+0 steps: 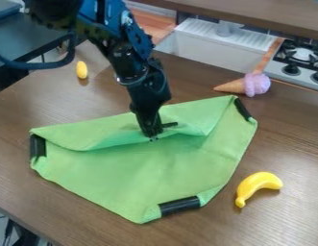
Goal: Folded the cloth from left to right
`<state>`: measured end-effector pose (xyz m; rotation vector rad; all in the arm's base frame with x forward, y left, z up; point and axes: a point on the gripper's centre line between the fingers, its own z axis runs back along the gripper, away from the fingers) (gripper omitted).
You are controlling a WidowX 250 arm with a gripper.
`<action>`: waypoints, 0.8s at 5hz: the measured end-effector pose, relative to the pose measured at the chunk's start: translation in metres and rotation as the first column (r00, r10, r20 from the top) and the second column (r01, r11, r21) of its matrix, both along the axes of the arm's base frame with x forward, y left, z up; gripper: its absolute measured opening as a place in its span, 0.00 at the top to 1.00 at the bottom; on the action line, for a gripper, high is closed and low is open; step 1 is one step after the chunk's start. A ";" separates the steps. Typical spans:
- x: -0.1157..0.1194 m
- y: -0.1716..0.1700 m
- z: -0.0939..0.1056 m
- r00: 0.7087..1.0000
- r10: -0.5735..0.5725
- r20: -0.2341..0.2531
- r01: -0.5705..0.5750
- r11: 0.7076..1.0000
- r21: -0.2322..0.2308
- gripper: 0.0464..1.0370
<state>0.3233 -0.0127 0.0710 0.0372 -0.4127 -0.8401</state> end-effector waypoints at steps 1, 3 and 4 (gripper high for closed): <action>-0.015 -0.020 0.002 1.000 0.003 0.013 -0.003 1.000 0.010 0.99; -0.031 -0.051 0.004 0.999 0.027 0.018 -0.027 1.000 -0.013 0.99; -0.034 -0.066 0.003 0.999 0.039 0.028 -0.038 0.999 -0.014 0.99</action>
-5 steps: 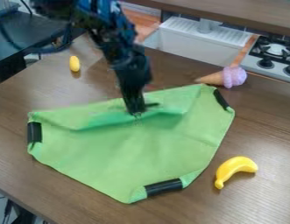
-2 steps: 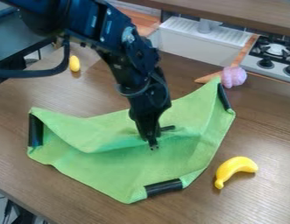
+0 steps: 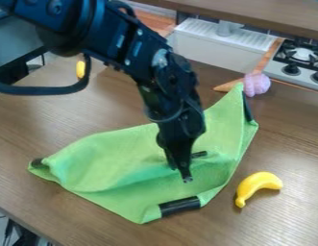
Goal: Folded the cloth from left to right
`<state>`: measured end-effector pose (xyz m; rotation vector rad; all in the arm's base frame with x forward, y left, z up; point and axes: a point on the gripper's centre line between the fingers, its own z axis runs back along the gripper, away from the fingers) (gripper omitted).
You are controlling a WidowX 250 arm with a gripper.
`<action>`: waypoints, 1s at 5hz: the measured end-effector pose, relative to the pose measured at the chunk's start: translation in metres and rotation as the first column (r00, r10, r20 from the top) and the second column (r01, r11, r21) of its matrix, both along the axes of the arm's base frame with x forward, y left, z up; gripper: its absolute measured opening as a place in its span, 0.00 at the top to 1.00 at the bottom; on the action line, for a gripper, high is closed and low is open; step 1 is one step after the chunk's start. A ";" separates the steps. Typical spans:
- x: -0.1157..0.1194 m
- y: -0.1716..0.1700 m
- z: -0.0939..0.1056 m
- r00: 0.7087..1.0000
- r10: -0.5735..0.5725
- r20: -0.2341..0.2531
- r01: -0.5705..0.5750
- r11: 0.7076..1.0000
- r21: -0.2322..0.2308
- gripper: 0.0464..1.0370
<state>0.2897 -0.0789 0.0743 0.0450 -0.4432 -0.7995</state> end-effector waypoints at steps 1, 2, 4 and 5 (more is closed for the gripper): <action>-0.005 -0.010 -0.006 1.000 0.001 -0.011 -0.001 1.000 0.013 0.99; -0.012 -0.019 -0.014 1.000 -0.011 -0.025 0.012 0.999 0.032 0.97; -0.019 -0.017 -0.019 0.995 -0.006 -0.100 0.007 1.000 0.011 0.54; -0.012 -0.013 -0.011 0.992 -0.027 -0.123 0.020 0.998 -0.059 0.24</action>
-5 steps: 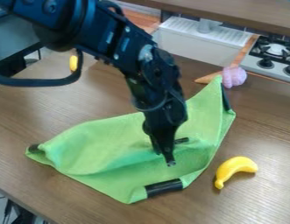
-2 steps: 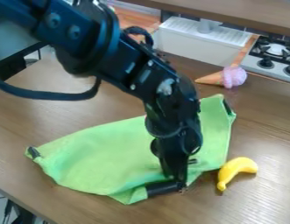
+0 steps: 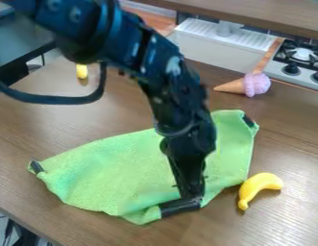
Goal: Folded the cloth from left to right
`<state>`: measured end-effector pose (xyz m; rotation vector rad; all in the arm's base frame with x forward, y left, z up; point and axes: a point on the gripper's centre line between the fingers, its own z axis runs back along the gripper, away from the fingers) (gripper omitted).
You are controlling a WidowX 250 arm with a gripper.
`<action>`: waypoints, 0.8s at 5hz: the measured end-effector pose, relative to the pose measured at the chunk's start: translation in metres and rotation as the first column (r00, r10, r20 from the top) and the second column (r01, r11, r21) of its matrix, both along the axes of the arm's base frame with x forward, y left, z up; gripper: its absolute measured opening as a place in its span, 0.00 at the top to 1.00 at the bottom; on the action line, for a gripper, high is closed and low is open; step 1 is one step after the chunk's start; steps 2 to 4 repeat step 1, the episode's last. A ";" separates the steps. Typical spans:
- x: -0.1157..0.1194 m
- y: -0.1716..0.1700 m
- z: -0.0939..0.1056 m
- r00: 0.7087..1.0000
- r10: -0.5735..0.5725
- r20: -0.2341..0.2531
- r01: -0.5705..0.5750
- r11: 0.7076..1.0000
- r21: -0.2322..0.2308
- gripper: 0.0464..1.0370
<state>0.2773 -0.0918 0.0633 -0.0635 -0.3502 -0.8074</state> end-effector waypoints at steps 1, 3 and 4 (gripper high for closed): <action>0.009 0.010 0.037 0.998 -0.020 0.062 0.027 0.994 -0.103 0.04; 0.009 0.010 0.037 0.998 -0.020 0.062 0.027 0.994 -0.103 0.04; 0.009 0.010 0.037 0.998 -0.020 0.062 0.027 0.994 -0.103 0.04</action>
